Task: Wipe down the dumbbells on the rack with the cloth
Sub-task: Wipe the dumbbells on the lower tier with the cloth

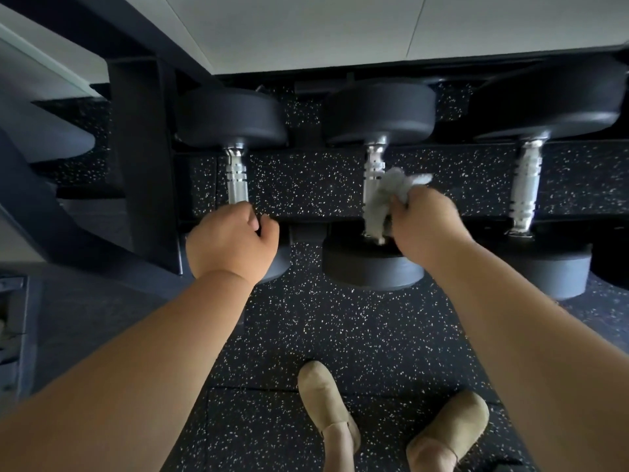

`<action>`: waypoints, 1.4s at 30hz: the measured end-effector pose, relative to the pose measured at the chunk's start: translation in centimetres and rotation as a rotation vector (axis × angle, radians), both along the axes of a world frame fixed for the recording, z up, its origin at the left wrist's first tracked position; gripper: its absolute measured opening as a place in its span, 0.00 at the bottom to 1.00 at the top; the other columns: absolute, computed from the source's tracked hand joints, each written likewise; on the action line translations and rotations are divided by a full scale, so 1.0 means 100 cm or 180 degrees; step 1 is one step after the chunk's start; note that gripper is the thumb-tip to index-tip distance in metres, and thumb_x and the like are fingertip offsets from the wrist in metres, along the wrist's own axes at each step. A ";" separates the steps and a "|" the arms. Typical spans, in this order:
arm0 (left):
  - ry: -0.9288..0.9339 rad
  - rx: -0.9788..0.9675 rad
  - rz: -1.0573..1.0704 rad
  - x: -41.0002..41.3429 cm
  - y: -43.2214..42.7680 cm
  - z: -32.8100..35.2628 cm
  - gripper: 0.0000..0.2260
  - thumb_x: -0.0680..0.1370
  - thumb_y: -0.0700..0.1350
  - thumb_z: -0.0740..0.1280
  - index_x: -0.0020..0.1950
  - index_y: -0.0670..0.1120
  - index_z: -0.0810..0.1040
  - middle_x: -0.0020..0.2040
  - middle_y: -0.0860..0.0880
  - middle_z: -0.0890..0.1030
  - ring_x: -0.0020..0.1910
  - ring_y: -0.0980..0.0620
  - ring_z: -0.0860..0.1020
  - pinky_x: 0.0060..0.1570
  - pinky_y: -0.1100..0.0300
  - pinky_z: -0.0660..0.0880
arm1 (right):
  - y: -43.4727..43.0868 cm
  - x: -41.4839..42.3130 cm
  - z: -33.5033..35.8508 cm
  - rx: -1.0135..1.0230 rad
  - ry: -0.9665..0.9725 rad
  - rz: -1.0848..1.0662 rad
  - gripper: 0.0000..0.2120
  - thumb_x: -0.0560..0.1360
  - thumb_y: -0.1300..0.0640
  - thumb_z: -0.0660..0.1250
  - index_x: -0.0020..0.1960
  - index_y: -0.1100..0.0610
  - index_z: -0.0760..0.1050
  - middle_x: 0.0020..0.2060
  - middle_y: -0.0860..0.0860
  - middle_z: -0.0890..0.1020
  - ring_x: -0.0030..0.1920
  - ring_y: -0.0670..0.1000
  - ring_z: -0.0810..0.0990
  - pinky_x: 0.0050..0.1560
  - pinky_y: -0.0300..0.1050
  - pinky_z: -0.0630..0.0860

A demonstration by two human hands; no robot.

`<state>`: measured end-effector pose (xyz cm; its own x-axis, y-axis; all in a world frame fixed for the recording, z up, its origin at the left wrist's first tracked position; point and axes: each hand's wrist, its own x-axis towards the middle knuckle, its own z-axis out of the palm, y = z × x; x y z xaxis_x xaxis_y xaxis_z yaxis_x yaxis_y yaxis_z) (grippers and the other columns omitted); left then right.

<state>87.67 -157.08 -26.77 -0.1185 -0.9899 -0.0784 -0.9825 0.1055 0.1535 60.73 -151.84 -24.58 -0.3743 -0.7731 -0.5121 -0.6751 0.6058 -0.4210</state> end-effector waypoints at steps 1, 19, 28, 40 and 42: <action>-0.0040 -0.0010 -0.0017 0.000 0.000 0.000 0.16 0.76 0.58 0.56 0.35 0.50 0.73 0.34 0.52 0.75 0.35 0.46 0.74 0.31 0.56 0.69 | 0.002 -0.006 0.009 -0.0222 0.0008 -0.0307 0.15 0.86 0.50 0.57 0.47 0.60 0.72 0.34 0.51 0.73 0.32 0.49 0.71 0.29 0.42 0.64; -0.0050 -0.0066 0.0025 -0.001 0.000 0.001 0.16 0.74 0.59 0.55 0.34 0.50 0.70 0.32 0.53 0.72 0.33 0.48 0.72 0.31 0.59 0.60 | -0.067 -0.006 0.014 -0.1840 0.1433 0.1204 0.26 0.82 0.43 0.61 0.79 0.46 0.68 0.80 0.56 0.62 0.80 0.64 0.58 0.75 0.69 0.61; -0.0169 0.0043 0.0006 -0.002 0.000 0.005 0.16 0.76 0.58 0.56 0.34 0.50 0.69 0.32 0.54 0.72 0.34 0.49 0.72 0.29 0.60 0.57 | -0.116 0.021 0.033 -0.1590 0.1463 0.1073 0.20 0.82 0.48 0.58 0.69 0.54 0.77 0.74 0.55 0.72 0.76 0.59 0.66 0.71 0.59 0.65; -0.0124 -0.0041 -0.0016 -0.002 0.000 0.002 0.16 0.74 0.58 0.55 0.32 0.50 0.67 0.29 0.54 0.69 0.31 0.50 0.69 0.29 0.60 0.56 | -0.100 -0.004 0.018 -0.1508 0.0517 -0.0553 0.24 0.86 0.43 0.47 0.78 0.46 0.68 0.73 0.55 0.71 0.73 0.59 0.67 0.73 0.54 0.64; -0.0144 -0.0053 -0.0010 -0.002 0.000 0.002 0.16 0.74 0.58 0.55 0.31 0.50 0.66 0.29 0.54 0.69 0.30 0.50 0.68 0.29 0.60 0.56 | -0.106 0.011 0.024 -0.1607 0.1043 -0.0093 0.27 0.84 0.40 0.49 0.78 0.49 0.69 0.74 0.55 0.72 0.75 0.60 0.65 0.75 0.57 0.62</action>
<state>87.45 -157.12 -26.55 -0.1184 -0.9907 -0.0672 -0.9881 0.1108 0.1071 61.85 -162.42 -22.20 -0.4754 -0.8776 0.0611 -0.8043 0.4055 -0.4343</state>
